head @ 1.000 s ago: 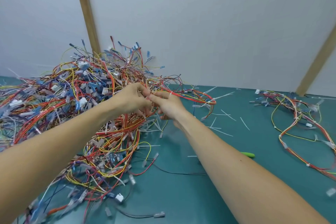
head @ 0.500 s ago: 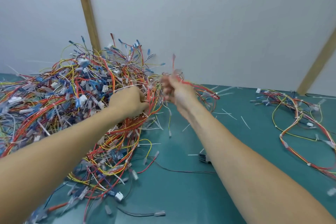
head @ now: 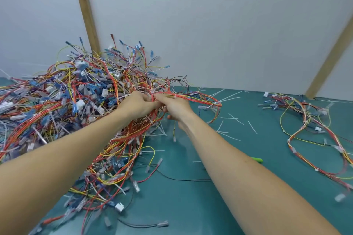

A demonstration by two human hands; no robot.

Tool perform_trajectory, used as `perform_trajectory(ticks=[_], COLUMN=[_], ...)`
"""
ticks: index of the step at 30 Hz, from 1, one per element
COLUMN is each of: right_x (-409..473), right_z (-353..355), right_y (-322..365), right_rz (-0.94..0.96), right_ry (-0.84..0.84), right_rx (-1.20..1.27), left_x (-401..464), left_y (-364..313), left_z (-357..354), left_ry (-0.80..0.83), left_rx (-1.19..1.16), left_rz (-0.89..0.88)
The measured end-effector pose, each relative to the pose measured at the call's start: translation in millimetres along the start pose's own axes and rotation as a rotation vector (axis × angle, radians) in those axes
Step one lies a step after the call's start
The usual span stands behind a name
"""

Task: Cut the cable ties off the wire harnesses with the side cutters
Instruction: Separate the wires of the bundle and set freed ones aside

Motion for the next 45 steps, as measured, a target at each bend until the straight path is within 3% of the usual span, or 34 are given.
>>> perform_trajectory(ticks=[3, 6, 8, 10, 13, 14, 16, 17, 19, 20, 22, 26, 28, 29, 31, 33, 36, 40, 42, 45], right_x=[4.7, 3.6, 0.9, -1.8, -4.3, -2.7, -6.3, -10.4, -9.7, -6.7, -11.0, -11.6, -12.2, -10.8, -13.0, -12.3, -13.3, -17.9, -22.4, -21.0], right_z=[7.6, 16.6, 17.4, 21.0, 43.3, 47.4, 36.4, 30.7, 42.0, 47.5, 42.6, 56.6, 62.1, 63.4, 61.6, 60.3, 56.5, 37.8, 24.3, 7.5], right_y=[-5.1, -18.1, -18.8, -4.9, 9.5, 8.9, 10.5, 14.5, 18.9, 19.9, 24.1, 39.4, 38.9, 36.1, 28.5, 22.6, 17.2, 7.1, 5.2, -7.3], right_rz=[-0.019, -0.078, -0.047, 0.094, 0.144, 0.135, 0.16, 0.174, 0.177, 0.184, 0.186, 0.183, 0.186, 0.189, 0.189, 0.188, 0.203, 0.211, 0.293, 0.316], right_ry=[-0.116, -0.219, -0.22, -0.244, -0.471, -0.473, -0.252, -0.185, -0.285, -0.32, -0.18, -0.027, 0.09, 0.114, 0.124, 0.118, 0.124, 0.021, 0.079, 0.092], right_rx=[-0.02, 0.196, 0.067, -0.137, -0.096, -0.149, -0.188, -0.084, 0.115, 0.048, -0.058, 0.608, 0.81, 0.841, 0.743, 0.685, 0.538, 0.05, -0.222, -0.565], left_x=[0.7, -1.9, -6.0, -8.5, -6.6, -6.0, -6.4, -6.4, -9.0, -11.2, -17.8, -35.0, -34.2, -31.7, -28.4, -27.3, -23.1, -7.1, 0.0, 7.1], left_y=[-0.4, -1.2, -0.6, -1.2, -3.2, -4.1, -7.7, -8.3, -6.6, -7.8, -14.4, -35.7, -44.1, -46.6, -43.2, -38.6, -36.0, -35.9, -33.1, -26.8], left_z=[-2.1, 2.8, 5.7, 5.9, 7.9, 8.8, 10.2, 12.1, 11.9, 10.5, 5.7, -4.2, -7.5, -7.0, -7.8, -8.3, -6.4, 13.1, 26.6, 27.2], left_ry=[-0.089, -0.219, -0.296, -0.276, -0.183, -0.17, -0.162, -0.155, -0.124, -0.13, -0.197, -0.41, -0.328, -0.22, 0.024, 0.138, 0.078, -0.132, -0.224, 0.026], left_rx=[0.106, 0.086, 0.131, 0.262, 0.33, 0.324, 0.344, 0.354, 0.381, 0.416, 0.569, 0.76, 0.689, 0.541, 0.295, 0.242, 0.264, 0.166, 0.093, -0.035], left_rz=[-0.068, -0.084, -0.093, -0.096, -0.088, -0.09, -0.104, -0.1, -0.083, -0.098, -0.184, -0.49, -0.611, -0.625, -0.503, -0.45, -0.431, -0.331, -0.26, -0.101])
Point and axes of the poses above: each hand's wrist, its own x-axis towards the middle knuckle, its own z-axis out of the back of the hand, y = z × x, the point moved 4 cm from there along x, towards the middle knuckle, and after that the axes turned 12 degrees about -x, right-handed, at the moved point
